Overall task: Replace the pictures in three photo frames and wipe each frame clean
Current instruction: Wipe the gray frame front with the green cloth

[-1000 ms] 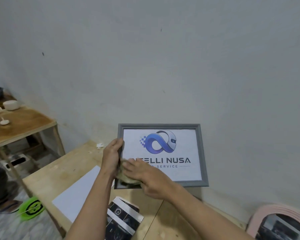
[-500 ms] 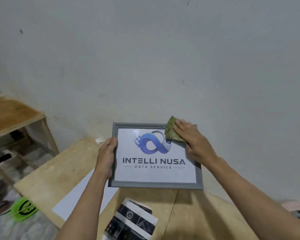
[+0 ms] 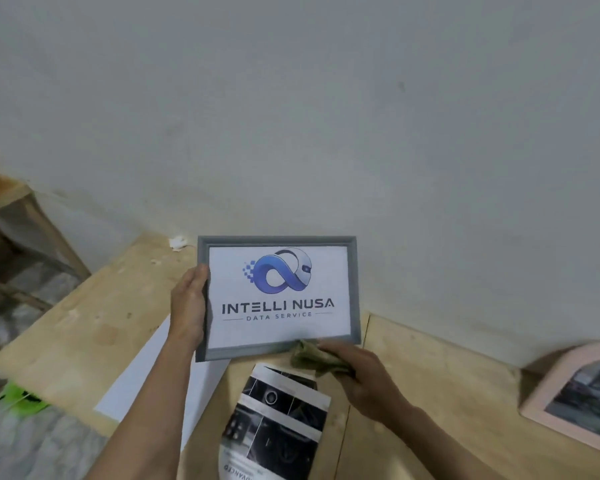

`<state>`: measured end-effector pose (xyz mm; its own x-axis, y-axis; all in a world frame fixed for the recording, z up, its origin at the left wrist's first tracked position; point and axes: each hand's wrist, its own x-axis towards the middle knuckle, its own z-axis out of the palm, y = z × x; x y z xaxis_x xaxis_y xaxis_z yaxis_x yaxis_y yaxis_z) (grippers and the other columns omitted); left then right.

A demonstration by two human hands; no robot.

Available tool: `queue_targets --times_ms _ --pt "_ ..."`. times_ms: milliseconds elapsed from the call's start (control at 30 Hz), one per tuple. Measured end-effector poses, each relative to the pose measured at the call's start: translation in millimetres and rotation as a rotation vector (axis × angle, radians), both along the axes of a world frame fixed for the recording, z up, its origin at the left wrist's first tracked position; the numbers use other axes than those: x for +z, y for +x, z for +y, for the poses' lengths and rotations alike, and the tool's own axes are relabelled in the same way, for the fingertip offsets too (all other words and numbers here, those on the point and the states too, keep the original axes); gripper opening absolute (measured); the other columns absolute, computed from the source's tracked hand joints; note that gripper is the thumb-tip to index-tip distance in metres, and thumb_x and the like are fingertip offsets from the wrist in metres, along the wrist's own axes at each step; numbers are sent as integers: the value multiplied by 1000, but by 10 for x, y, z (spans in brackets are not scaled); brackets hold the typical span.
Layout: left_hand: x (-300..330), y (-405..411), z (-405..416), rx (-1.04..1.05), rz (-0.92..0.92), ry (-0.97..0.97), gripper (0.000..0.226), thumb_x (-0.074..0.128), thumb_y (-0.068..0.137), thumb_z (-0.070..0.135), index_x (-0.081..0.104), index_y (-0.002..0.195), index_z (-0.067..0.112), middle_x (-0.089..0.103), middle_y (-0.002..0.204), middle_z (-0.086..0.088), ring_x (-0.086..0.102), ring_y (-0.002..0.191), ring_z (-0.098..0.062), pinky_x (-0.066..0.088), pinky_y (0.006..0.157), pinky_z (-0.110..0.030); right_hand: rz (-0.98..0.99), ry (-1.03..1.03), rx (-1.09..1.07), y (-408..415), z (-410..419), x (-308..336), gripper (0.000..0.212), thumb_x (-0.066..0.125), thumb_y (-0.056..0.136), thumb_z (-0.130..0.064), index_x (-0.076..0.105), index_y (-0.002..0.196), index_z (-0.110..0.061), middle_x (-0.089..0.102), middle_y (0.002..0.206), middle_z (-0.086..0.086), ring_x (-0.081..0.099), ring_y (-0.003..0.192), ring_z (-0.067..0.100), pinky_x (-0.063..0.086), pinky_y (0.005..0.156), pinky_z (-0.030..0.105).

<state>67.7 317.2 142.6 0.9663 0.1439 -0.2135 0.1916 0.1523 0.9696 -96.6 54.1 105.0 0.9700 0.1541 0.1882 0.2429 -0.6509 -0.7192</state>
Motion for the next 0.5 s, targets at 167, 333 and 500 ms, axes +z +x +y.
queue_targets --times_ms 167,333,500 --pt "-338 65 222 136 50 24 19 56 98 27 64 81 24 66 84 2 59 78 -17 47 74 -31 -80 22 -302 379 -406 -103 33 60 82 -1 67 111 -16 70 97 -7 63 83 2 46 72 12" --pt "-769 179 460 242 152 -49 21 67 84 42 70 83 21 67 106 -8 61 97 -27 48 96 -50 -80 -109 -423 983 -915 -681 44 58 77 14 68 116 -5 70 113 9 64 101 21 49 91 22" --pt "-1334 243 751 220 266 -119 82 77 62 71 67 126 22 68 129 -8 63 118 -39 44 99 -67 -106 -290 -192 1414 -1008 -1358 39 52 81 7 67 116 0 64 122 20 59 114 30 47 101 36"
